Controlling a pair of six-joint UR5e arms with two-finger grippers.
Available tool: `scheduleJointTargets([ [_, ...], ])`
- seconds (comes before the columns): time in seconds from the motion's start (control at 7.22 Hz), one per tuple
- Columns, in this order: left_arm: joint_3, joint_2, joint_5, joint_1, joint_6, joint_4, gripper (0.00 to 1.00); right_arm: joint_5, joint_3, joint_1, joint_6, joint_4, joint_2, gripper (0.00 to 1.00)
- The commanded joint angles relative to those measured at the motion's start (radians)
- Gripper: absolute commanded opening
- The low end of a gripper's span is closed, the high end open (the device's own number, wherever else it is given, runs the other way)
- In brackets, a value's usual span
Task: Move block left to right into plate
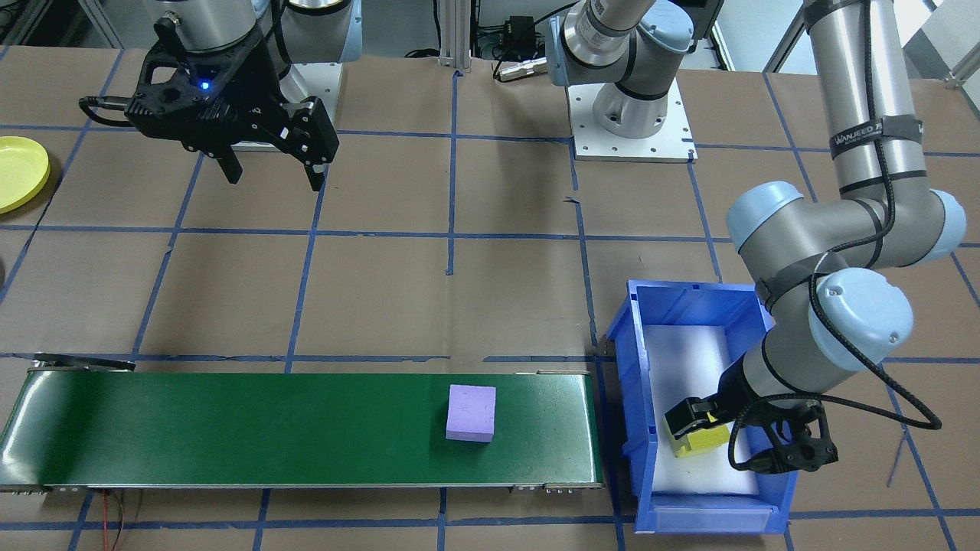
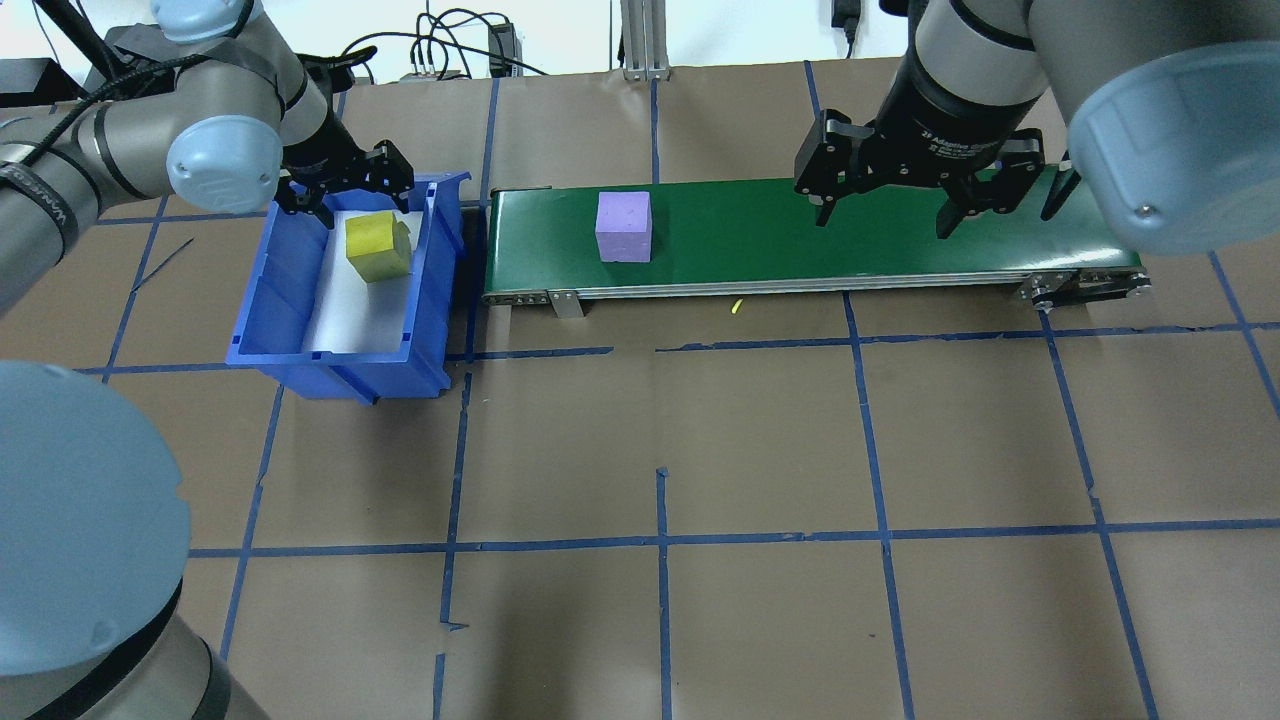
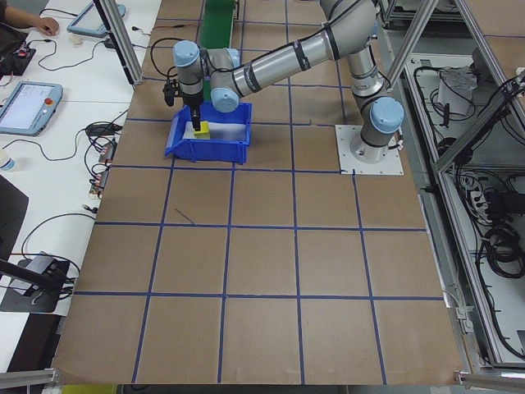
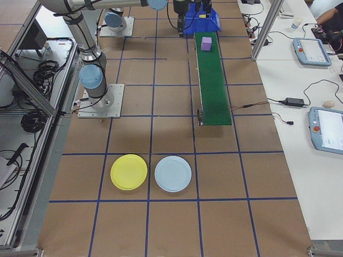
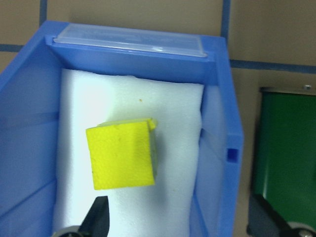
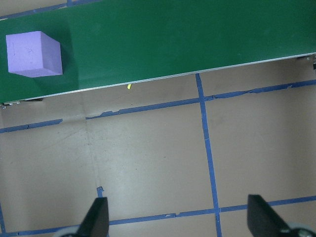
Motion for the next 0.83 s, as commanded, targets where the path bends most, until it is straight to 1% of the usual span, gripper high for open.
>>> scheduleJointTargets([
  [0.0, -0.039, -0.029, -0.018, 0.005, -0.006, 0.060, 1.00, 0.000, 0.000, 0.000, 0.000, 0.000, 0.001, 1.00],
  [0.14, -0.055, -0.034, -0.018, 0.006, -0.003, 0.077, 0.98, 0.000, 0.000, 0.000, 0.000, 0.000, 0.001, 1.00],
  [0.28, -0.056, -0.025, -0.019, 0.010, 0.020, 0.076, 0.55, 0.000, 0.000, 0.000, 0.000, 0.000, 0.001, 1.00],
  [0.42, -0.055, -0.017, -0.012, 0.011, 0.037, 0.071, 0.40, 0.001, 0.000, 0.000, 0.000, 0.000, 0.001, 1.00],
  [0.55, -0.049, -0.008, -0.007, 0.011, 0.037, 0.064, 0.28, 0.000, 0.000, 0.000, 0.000, 0.000, 0.001, 1.00],
  [0.69, -0.040, 0.012, -0.009, 0.011, 0.034, 0.060, 0.24, 0.000, 0.000, 0.000, 0.000, 0.000, 0.001, 1.00],
])
